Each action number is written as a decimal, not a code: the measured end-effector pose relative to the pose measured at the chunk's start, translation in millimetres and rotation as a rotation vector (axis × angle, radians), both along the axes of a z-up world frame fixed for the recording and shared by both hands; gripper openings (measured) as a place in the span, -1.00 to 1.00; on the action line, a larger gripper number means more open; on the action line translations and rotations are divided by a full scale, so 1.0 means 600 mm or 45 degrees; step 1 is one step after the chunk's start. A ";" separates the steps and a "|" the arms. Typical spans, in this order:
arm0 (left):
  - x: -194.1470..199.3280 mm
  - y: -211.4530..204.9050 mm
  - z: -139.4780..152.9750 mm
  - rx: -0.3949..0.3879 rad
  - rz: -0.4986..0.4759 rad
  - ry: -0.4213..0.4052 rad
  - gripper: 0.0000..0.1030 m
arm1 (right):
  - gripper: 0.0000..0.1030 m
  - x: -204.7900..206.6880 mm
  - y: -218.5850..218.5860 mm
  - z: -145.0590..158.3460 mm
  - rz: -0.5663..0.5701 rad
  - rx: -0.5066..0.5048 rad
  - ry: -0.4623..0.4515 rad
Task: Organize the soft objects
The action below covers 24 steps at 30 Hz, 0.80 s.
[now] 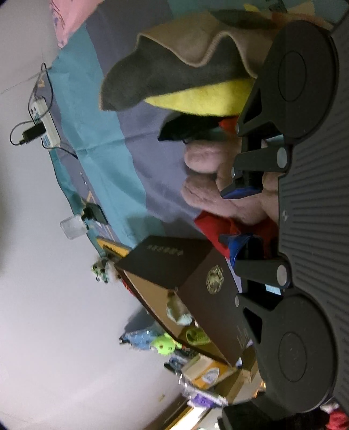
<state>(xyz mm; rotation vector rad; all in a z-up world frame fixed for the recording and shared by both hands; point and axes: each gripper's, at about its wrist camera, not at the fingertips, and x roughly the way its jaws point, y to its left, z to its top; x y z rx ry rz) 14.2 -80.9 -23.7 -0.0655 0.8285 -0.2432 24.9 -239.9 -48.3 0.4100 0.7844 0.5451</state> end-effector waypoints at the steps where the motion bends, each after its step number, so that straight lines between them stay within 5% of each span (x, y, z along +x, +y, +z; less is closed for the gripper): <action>1: 0.004 0.006 -0.006 -0.015 0.014 0.031 0.35 | -0.79 0.002 -0.001 0.000 -0.015 -0.033 0.000; 4: -0.003 0.010 -0.003 -0.043 -0.003 0.023 0.35 | -0.79 0.007 -0.010 -0.002 -0.040 -0.089 0.027; 9: -0.027 -0.010 0.020 -0.054 -0.139 -0.096 0.35 | -0.73 0.007 -0.020 0.000 -0.031 0.002 0.061; 12: -0.012 -0.017 0.005 0.013 -0.120 -0.072 0.35 | -0.73 0.019 0.001 0.001 0.036 0.071 0.068; 14: 0.007 0.000 -0.013 -0.033 -0.077 -0.014 0.35 | -0.73 0.033 0.023 -0.008 0.088 0.111 0.113; 16: 0.027 0.019 -0.037 -0.109 -0.056 0.055 0.08 | -0.72 0.044 0.043 -0.021 0.089 0.104 0.150; 18: 0.045 0.025 -0.060 -0.131 -0.039 0.098 -0.47 | -0.72 0.053 0.057 -0.035 0.092 0.123 0.203; 24: 0.062 0.033 -0.078 -0.155 -0.086 0.107 -0.84 | -0.73 0.068 0.079 -0.057 0.117 0.166 0.311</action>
